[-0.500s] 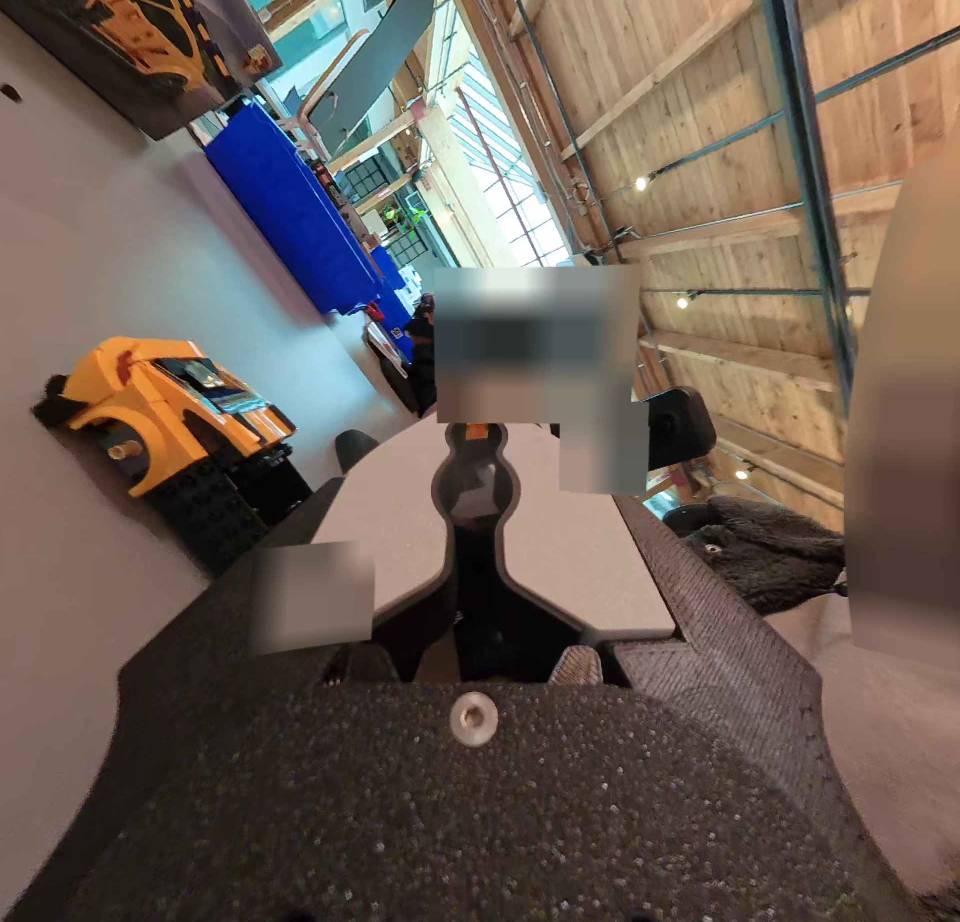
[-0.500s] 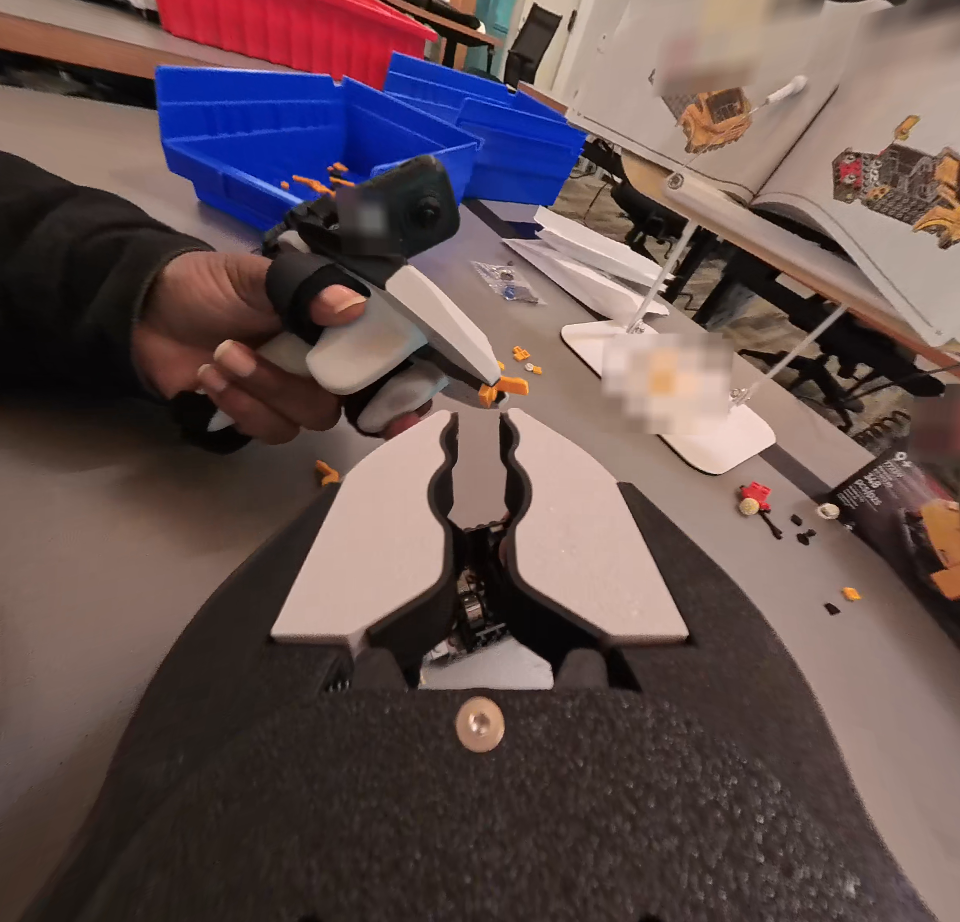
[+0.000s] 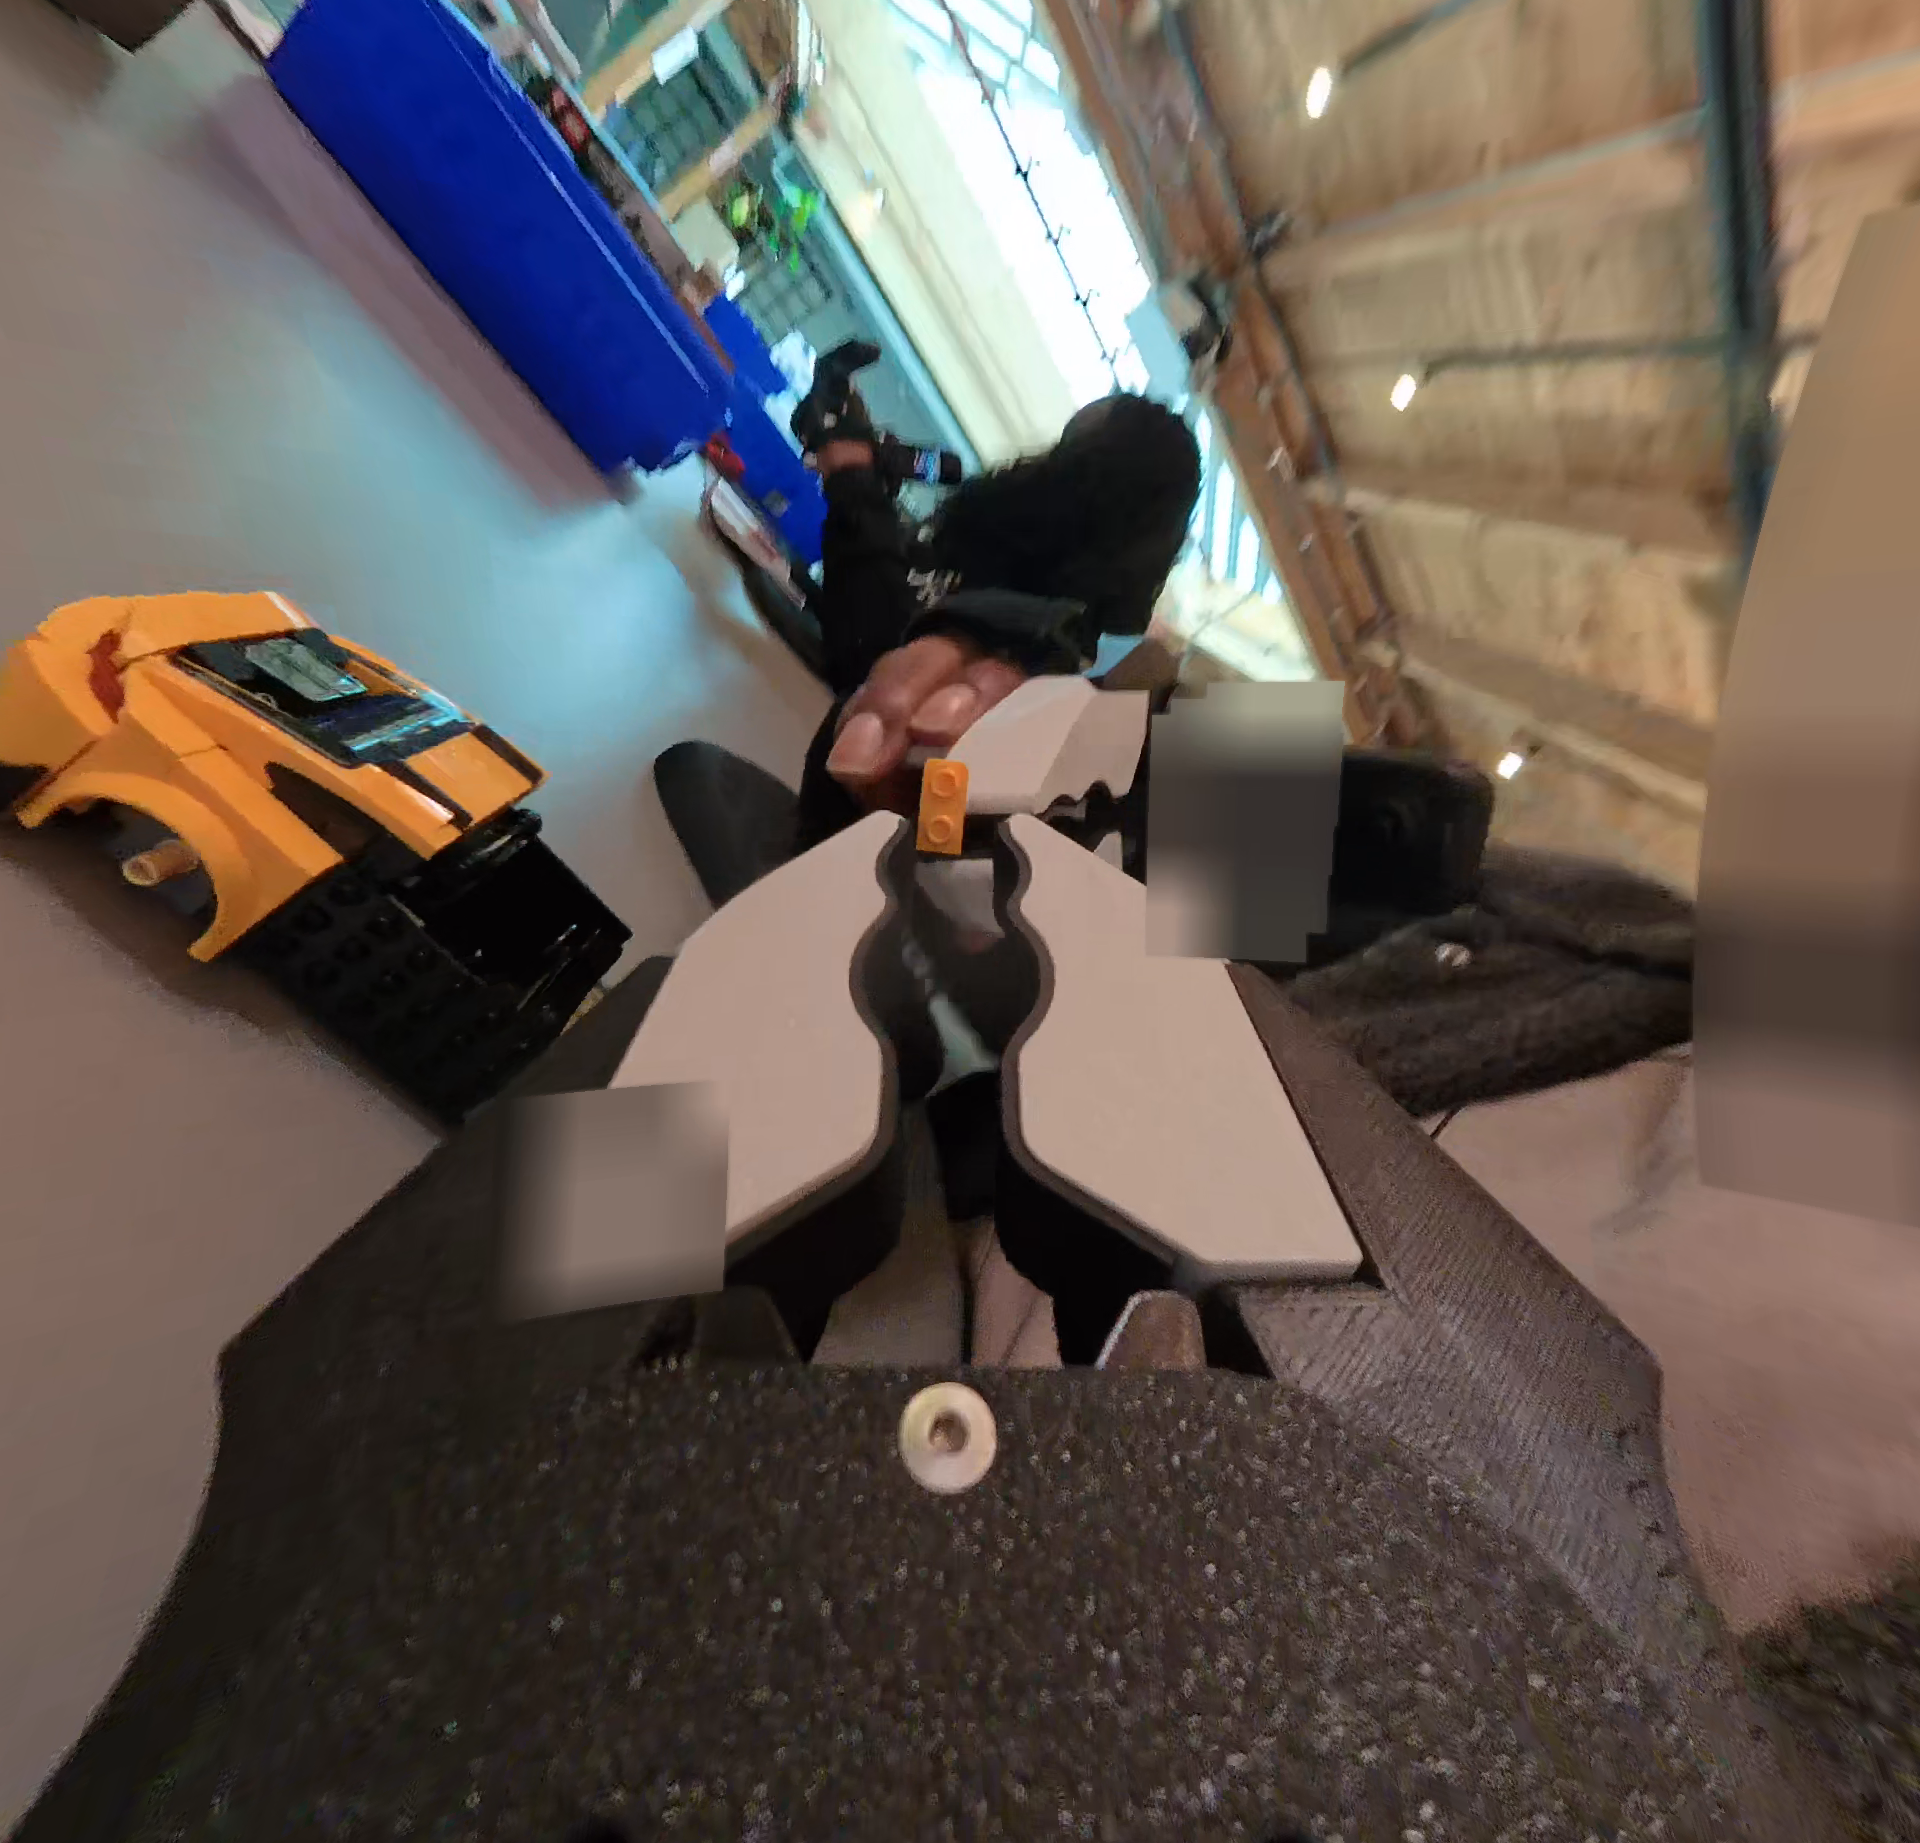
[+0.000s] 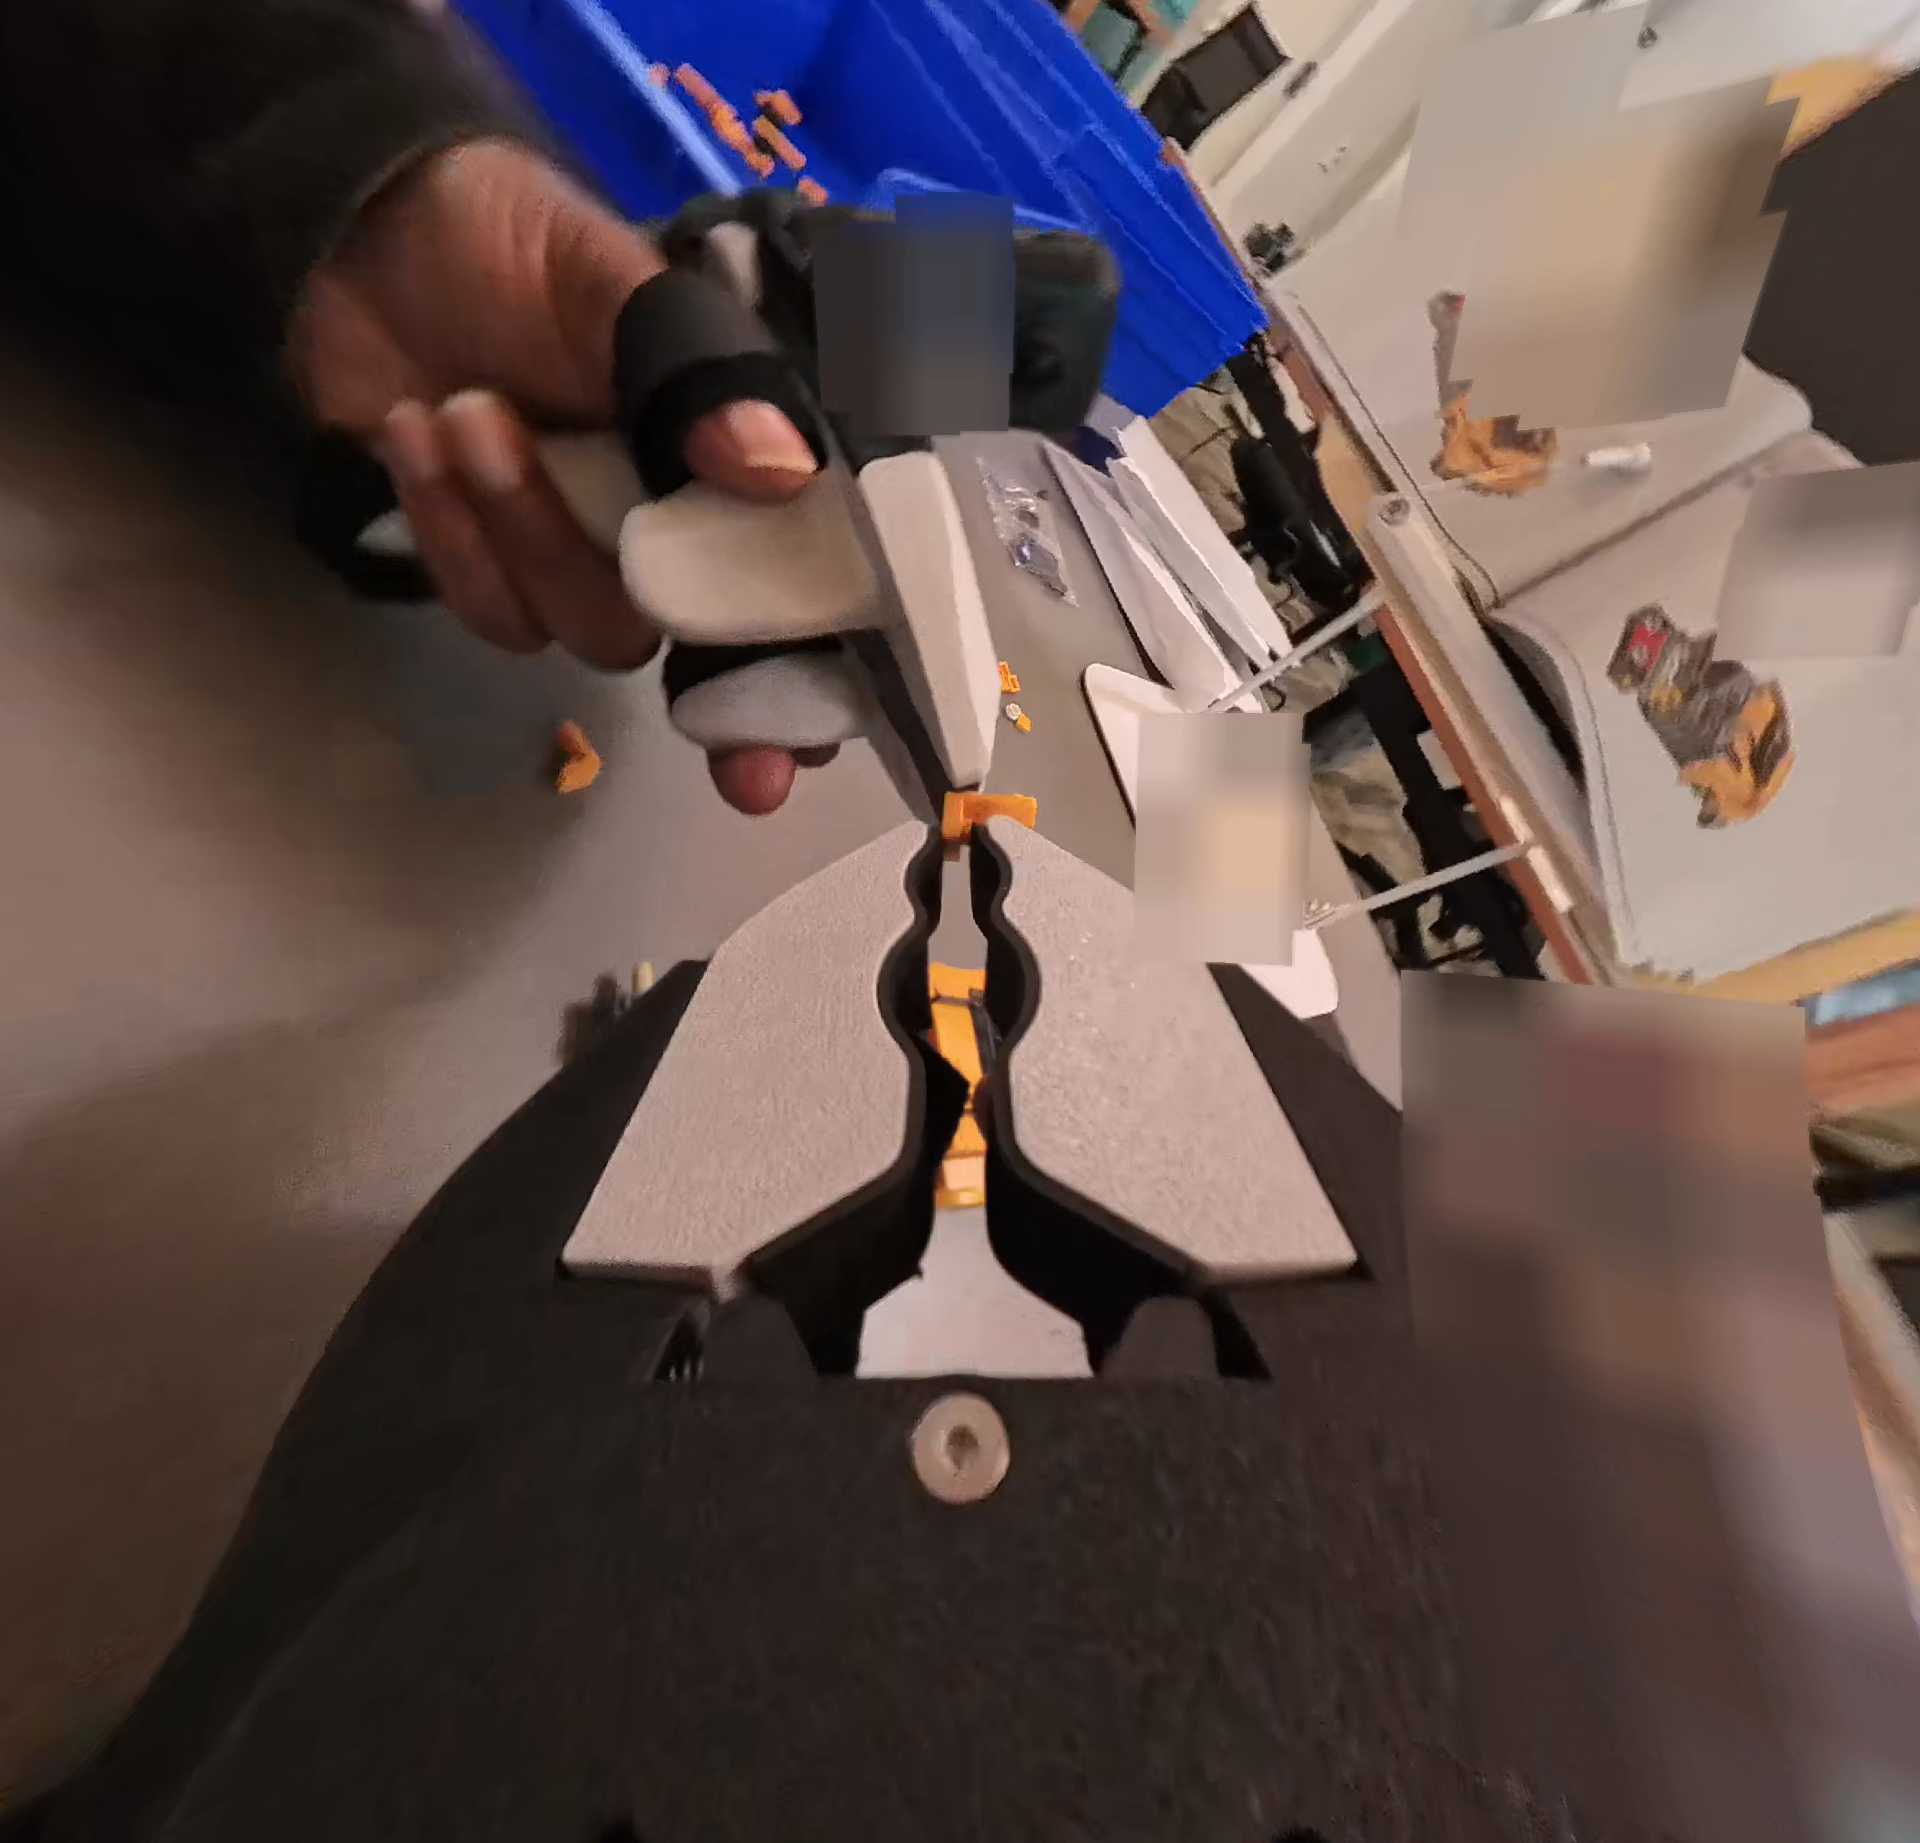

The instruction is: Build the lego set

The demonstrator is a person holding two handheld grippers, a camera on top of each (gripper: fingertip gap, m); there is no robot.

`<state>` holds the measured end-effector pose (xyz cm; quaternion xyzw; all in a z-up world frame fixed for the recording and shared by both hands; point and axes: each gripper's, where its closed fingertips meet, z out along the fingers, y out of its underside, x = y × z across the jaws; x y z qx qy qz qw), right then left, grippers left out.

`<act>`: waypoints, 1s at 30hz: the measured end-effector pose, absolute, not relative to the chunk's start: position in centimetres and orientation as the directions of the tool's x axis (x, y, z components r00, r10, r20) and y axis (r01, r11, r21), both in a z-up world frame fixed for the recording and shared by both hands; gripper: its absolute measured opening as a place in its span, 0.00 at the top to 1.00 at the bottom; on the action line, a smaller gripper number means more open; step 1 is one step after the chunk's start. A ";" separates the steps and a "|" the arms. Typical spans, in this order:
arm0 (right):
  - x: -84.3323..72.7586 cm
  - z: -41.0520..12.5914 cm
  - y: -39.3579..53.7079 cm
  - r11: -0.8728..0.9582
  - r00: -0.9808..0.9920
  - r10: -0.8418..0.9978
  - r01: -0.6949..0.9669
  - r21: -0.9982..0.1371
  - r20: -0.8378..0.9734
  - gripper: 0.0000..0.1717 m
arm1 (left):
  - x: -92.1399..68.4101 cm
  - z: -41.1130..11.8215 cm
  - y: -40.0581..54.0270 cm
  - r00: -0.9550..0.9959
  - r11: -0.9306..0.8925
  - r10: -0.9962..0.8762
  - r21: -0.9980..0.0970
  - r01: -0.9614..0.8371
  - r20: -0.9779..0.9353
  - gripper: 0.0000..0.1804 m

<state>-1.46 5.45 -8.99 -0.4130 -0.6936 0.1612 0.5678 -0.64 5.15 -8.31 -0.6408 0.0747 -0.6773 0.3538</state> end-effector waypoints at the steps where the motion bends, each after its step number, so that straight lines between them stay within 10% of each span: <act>1: -1.3 -9.2 5.2 0.650 -0.058 0.723 0.393 -0.650 0.688 0.97 | -0.4 -8.5 4.9 0.099 -0.732 -0.597 -0.591 0.339 0.796 0.92; 17: -0.6 -12.3 2.7 0.880 -0.374 0.465 0.292 -0.374 0.803 0.97 | 0.7 -12.2 2.4 0.242 -0.591 -0.799 -0.793 -0.146 0.551 0.95; 30: -0.2 -13.6 2.5 0.914 -0.441 0.399 0.268 -0.306 0.804 0.97 | 0.4 -12.7 2.6 0.250 -0.570 -0.816 -0.797 -0.198 0.522 0.95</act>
